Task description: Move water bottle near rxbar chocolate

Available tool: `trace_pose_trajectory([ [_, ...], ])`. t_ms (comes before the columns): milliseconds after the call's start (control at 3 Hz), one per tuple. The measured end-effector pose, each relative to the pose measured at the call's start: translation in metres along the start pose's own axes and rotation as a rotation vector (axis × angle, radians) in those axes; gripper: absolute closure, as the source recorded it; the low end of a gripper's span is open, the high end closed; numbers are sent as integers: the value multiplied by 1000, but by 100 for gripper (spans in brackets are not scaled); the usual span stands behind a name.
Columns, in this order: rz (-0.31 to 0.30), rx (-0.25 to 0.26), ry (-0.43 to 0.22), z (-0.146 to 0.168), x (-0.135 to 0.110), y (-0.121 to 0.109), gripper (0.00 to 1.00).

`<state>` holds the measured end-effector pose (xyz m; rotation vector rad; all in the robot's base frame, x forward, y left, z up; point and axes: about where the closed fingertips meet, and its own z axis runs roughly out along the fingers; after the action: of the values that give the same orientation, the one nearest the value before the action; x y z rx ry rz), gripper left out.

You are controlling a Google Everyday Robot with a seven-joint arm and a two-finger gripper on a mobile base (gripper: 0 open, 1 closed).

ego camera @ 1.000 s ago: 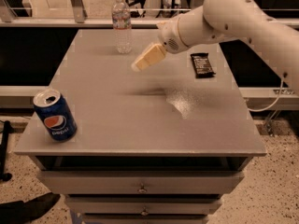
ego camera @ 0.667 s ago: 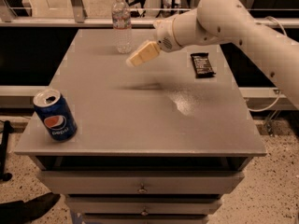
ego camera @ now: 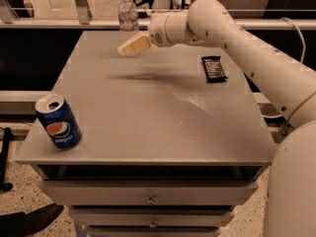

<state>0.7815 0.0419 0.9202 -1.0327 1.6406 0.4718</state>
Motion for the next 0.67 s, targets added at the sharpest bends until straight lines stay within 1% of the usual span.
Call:
trace_pose_trajectory([
  [333,20,39,-36,20,-6,-17,0],
  [667,78,56,-84,44,-11,-30,0],
])
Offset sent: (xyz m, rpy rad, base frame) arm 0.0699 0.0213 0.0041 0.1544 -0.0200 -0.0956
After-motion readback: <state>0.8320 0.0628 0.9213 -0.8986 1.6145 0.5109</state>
